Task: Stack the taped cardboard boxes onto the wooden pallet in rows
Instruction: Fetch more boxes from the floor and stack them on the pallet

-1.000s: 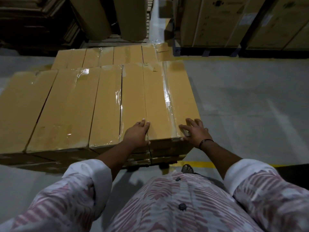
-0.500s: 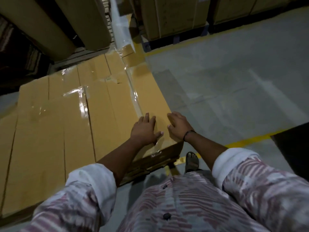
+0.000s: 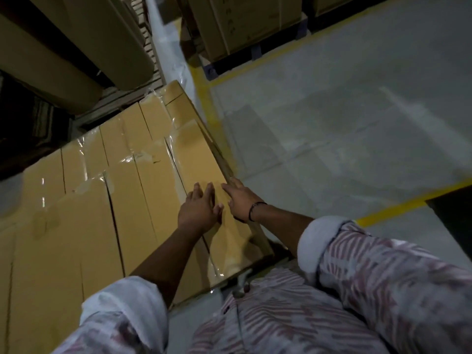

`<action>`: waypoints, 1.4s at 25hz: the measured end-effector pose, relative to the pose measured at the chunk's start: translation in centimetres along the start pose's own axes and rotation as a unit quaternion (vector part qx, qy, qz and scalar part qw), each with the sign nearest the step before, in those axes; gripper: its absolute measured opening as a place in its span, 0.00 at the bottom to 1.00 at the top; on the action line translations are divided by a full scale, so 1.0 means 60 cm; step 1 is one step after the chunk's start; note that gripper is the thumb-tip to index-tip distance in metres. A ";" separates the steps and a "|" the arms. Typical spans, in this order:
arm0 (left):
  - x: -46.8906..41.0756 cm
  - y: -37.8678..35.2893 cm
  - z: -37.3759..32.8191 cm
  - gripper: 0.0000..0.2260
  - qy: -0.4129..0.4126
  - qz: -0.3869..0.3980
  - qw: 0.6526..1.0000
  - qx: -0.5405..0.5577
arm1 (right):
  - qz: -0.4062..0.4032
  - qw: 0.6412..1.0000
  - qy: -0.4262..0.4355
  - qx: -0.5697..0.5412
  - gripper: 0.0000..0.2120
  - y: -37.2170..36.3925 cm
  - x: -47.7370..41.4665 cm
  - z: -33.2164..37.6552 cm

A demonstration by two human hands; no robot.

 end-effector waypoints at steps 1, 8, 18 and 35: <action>-0.002 0.001 -0.002 0.35 0.008 0.001 1.000 -0.004 | 0.003 1.000 0.006 -0.003 0.29 0.002 -0.004 0.000; -0.001 -0.012 -0.009 0.39 0.036 0.060 0.997 0.011 | 0.051 0.998 0.023 0.034 0.37 0.003 -0.013 0.007; 0.084 -0.076 0.009 0.38 0.011 0.038 0.999 0.020 | 0.032 0.998 0.014 0.053 0.32 -0.072 0.091 -0.008; 0.344 -0.274 0.098 0.42 -0.126 0.006 0.989 -0.072 | -0.062 0.976 -0.164 0.131 0.32 -0.262 0.306 0.048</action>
Point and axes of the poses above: each hand's wrist, its own x-axis away from the middle knuckle, its own y-axis out of the back of the hand, z = x × y, the point moved 2 cm from there along -x, towards the middle knuckle, and after that the axes turned 6 degrees about z, right-handed, at the moved point
